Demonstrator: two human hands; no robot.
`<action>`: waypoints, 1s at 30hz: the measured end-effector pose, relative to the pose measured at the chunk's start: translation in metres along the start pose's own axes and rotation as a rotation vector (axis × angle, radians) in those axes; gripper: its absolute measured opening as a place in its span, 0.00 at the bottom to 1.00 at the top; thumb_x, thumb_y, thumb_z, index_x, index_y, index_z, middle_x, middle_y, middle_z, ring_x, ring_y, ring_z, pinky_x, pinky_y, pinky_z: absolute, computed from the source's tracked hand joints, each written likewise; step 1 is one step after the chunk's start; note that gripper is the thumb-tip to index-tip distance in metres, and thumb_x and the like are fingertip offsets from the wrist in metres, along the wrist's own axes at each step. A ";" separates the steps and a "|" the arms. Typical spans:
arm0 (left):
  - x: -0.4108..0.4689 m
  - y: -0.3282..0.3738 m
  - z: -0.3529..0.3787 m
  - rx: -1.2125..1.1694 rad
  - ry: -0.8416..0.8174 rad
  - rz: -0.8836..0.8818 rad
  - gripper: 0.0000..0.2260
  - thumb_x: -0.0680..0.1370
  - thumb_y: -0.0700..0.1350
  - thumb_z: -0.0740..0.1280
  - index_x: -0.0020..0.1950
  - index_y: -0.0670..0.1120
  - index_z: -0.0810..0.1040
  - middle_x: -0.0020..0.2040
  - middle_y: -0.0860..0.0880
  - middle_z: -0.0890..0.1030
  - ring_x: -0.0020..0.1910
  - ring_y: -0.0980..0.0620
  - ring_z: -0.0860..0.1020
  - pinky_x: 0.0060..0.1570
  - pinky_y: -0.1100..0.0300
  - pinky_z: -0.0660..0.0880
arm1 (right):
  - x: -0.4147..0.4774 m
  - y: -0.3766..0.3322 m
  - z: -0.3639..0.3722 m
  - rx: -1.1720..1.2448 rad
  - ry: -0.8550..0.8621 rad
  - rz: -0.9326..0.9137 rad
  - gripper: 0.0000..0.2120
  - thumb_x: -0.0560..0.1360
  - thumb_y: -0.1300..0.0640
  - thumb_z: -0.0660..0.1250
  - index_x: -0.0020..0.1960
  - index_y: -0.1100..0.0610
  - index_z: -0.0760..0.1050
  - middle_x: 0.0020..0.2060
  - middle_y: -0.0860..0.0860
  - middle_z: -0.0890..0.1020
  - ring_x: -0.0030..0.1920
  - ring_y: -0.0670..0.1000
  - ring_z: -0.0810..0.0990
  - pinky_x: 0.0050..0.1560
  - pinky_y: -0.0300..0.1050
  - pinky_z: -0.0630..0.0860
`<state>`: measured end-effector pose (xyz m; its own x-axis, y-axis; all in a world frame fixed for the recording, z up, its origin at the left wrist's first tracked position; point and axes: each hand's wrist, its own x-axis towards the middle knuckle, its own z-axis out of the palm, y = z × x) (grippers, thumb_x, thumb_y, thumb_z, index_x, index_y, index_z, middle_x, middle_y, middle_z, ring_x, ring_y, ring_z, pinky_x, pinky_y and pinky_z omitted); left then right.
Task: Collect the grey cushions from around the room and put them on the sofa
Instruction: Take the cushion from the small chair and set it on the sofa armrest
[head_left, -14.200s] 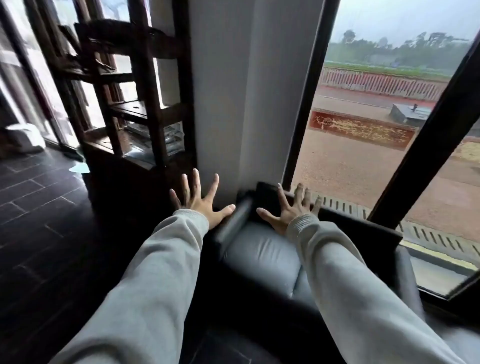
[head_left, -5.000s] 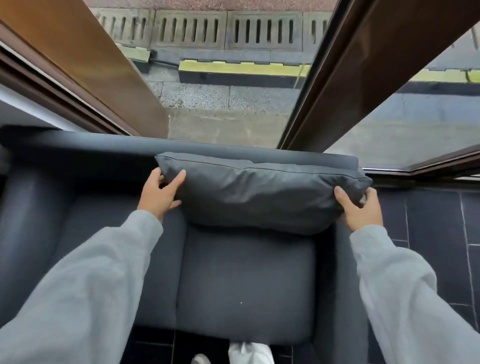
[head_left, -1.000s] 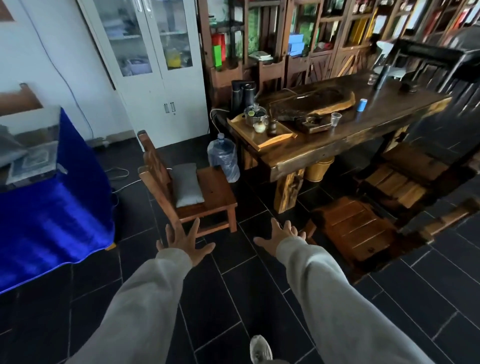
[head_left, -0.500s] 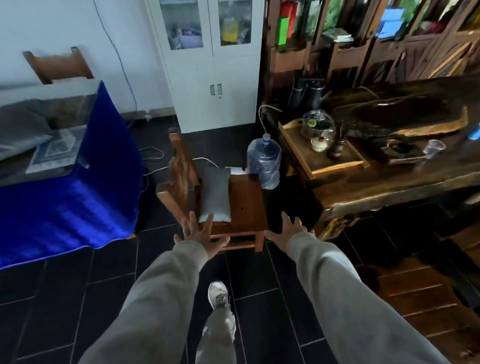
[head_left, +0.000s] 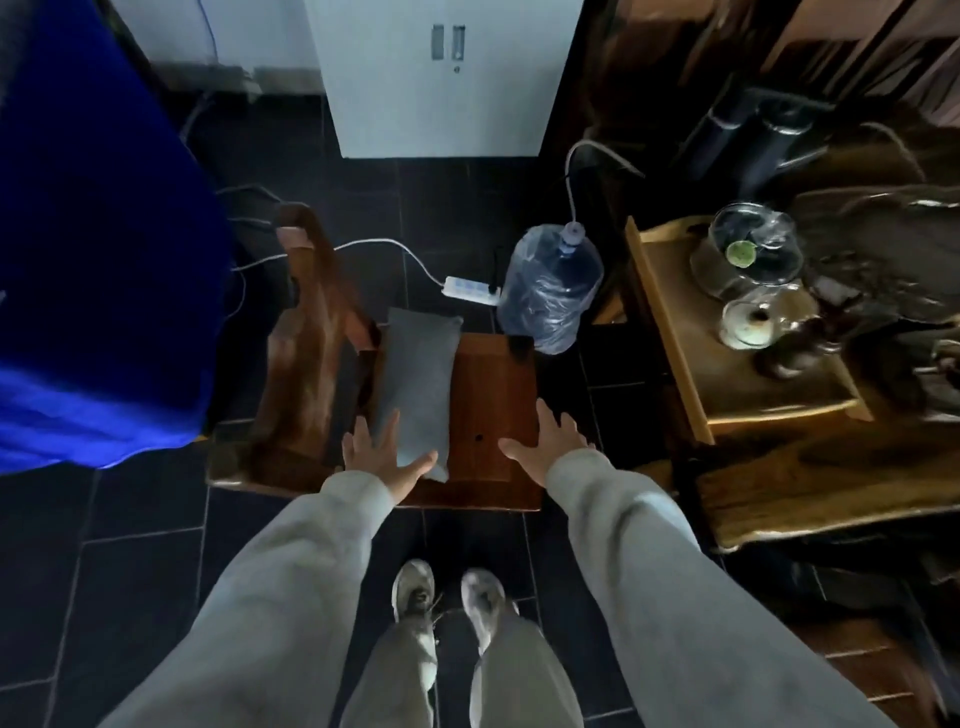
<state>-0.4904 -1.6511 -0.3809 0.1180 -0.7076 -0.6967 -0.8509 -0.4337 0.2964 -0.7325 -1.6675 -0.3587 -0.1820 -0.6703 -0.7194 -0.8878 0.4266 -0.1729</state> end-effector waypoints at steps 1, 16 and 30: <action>0.017 -0.003 0.007 -0.066 -0.007 -0.041 0.42 0.76 0.70 0.63 0.82 0.63 0.41 0.84 0.45 0.41 0.82 0.41 0.43 0.77 0.40 0.53 | 0.025 -0.003 -0.001 -0.027 -0.016 -0.003 0.47 0.75 0.27 0.60 0.83 0.42 0.39 0.84 0.57 0.47 0.81 0.63 0.56 0.79 0.64 0.55; 0.196 -0.024 0.128 -0.723 0.052 -0.511 0.36 0.80 0.61 0.64 0.83 0.59 0.50 0.84 0.46 0.41 0.82 0.44 0.46 0.77 0.53 0.48 | 0.324 -0.153 0.035 -0.357 -0.013 -0.492 0.46 0.78 0.30 0.60 0.85 0.49 0.43 0.83 0.59 0.43 0.83 0.62 0.47 0.80 0.60 0.55; 0.228 -0.051 0.129 -1.147 0.238 -0.764 0.42 0.61 0.68 0.75 0.72 0.57 0.68 0.73 0.45 0.60 0.72 0.38 0.65 0.64 0.41 0.76 | 0.393 -0.185 0.026 -0.178 -0.047 -0.408 0.55 0.68 0.22 0.64 0.82 0.55 0.58 0.75 0.58 0.71 0.73 0.61 0.71 0.73 0.61 0.69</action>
<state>-0.4863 -1.7183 -0.6396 0.5382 -0.1183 -0.8344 0.3370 -0.8773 0.3418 -0.6284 -1.9941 -0.6271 0.2141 -0.7316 -0.6473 -0.9427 0.0189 -0.3331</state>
